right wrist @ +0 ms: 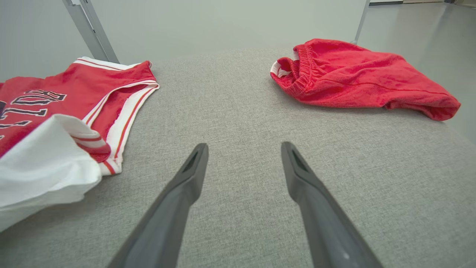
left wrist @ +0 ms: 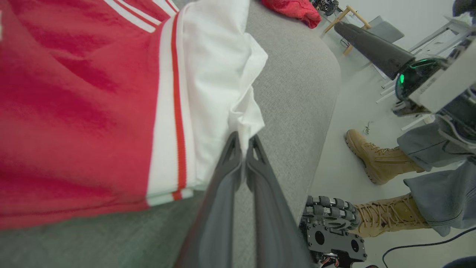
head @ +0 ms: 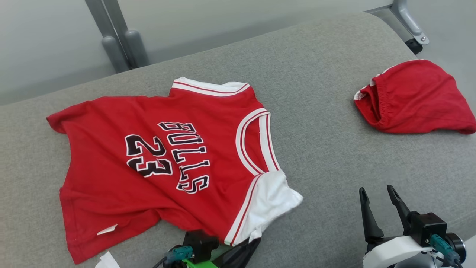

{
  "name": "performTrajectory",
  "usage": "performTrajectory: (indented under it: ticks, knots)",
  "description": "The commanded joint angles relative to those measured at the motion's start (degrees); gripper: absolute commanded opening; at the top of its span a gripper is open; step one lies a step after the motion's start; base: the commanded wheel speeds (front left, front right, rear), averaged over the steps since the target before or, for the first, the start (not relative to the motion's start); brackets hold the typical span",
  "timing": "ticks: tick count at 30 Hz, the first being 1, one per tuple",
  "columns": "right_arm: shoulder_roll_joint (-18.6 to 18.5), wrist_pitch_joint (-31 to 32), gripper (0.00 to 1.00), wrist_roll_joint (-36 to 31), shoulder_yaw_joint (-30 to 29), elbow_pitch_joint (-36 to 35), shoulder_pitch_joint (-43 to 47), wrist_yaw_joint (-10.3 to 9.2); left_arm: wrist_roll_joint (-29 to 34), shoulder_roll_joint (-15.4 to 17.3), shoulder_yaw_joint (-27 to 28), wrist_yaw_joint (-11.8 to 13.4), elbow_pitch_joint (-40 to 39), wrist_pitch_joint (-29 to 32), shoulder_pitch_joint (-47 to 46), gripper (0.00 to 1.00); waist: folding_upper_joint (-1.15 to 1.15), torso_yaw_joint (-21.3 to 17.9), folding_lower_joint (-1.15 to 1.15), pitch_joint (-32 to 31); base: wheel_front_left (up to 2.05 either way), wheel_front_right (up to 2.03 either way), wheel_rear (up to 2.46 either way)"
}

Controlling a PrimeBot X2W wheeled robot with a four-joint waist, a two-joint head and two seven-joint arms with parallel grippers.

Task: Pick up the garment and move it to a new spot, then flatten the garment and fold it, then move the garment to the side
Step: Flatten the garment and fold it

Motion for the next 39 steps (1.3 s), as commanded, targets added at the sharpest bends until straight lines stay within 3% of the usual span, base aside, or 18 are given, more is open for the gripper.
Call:
performTrajectory:
  ticks: [1, 2, 3, 5, 11, 14, 20, 22, 25, 27, 32, 39]
  knots:
    - [0.0, -0.2, 1.00, -0.4, 0.1, 0.2, 0.6, -0.02, -1.4, 0.6, 0.6, -0.5, -1.7, -0.2, 1.4, 0.05, 0.00, 1.1, 0.00, -0.4, 0.00, 0.00, 0.00]
    - [0.0, -0.2, 1.00, -0.4, 0.1, 0.1, 0.7, -0.02, -2.2, 0.8, 1.1, -0.5, -2.9, -0.3, 1.8, 0.14, 0.00, 1.5, 0.00, -0.4, 0.00, 0.00, 0.00]
    - [-0.1, -0.2, 1.00, -0.3, 0.1, 0.1, 0.7, -0.02, -2.7, 1.2, 1.5, -0.6, -4.1, -0.4, 2.2, 0.36, 0.00, 1.9, 0.00, -0.4, 0.00, 0.00, 0.00]
    - [0.0, -0.2, 1.00, -0.4, 0.3, 0.3, 0.8, -0.02, -2.8, 2.3, 2.3, -0.7, -5.1, -0.5, 2.9, 1.00, 0.00, 2.6, 0.00, -0.5, 0.00, 0.00, 0.00]
    - [0.0, -0.2, 1.00, -0.7, 0.0, 0.4, 0.8, -0.02, -3.1, 3.1, 5.0, 0.6, -8.2, -0.5, 4.8, 1.00, 0.00, 3.7, 0.00, -0.9, 0.00, 0.00, 0.00]
    - [0.0, -0.2, 1.00, -0.8, -0.2, 0.4, 1.0, -0.02, -3.5, 4.2, 6.9, 2.5, -10.7, -0.5, 5.9, 1.00, 0.00, 4.1, 0.00, -1.1, 0.00, 0.00, 0.00]
    - [0.0, -0.2, 1.00, -0.7, -0.6, -0.3, 1.2, -0.02, 1.2, 4.5, 22.6, 14.6, -15.1, -0.5, 11.0, 1.00, 0.00, 4.9, 0.00, -1.1, 0.00, 0.00, 0.00]
    - [0.0, -0.2, 1.00, -0.8, -0.5, -0.5, 1.1, -0.02, 3.9, 5.9, 28.2, 20.4, -13.3, -0.4, 13.3, 1.00, 0.00, 4.9, 0.00, -1.0, 0.00, 0.00, 0.00]
    - [0.0, -0.2, 1.00, -1.0, -0.4, -0.6, 1.1, -0.02, 4.6, 7.1, 32.1, 25.2, -9.9, -0.4, 15.8, 1.00, 0.00, 5.0, 0.00, -1.2, 0.00, 0.00, 0.00]
    - [0.0, -0.2, 1.00, -1.1, -0.3, -0.6, 1.2, -0.02, 4.0, 8.5, 33.7, 26.2, -8.3, -0.1, 16.6, 1.00, 0.00, 5.0, 0.00, -1.2, 0.00, 0.00, 0.00]
    - [0.0, -0.2, 1.00, -1.3, -0.2, -0.5, 1.3, -0.02, 2.6, 11.5, 34.1, 24.3, -7.3, 2.5, 17.4, 1.00, 0.00, 5.0, 0.00, -1.4, 0.00, 0.00, 0.00]
    - [0.0, -0.2, 1.00, -1.1, 0.4, -0.2, 1.5, -0.02, 0.1, 12.6, 36.1, 27.3, -7.0, 5.6, 18.4, 1.00, 0.00, 4.5, 0.00, -1.5, 0.00, 0.00, 0.00]
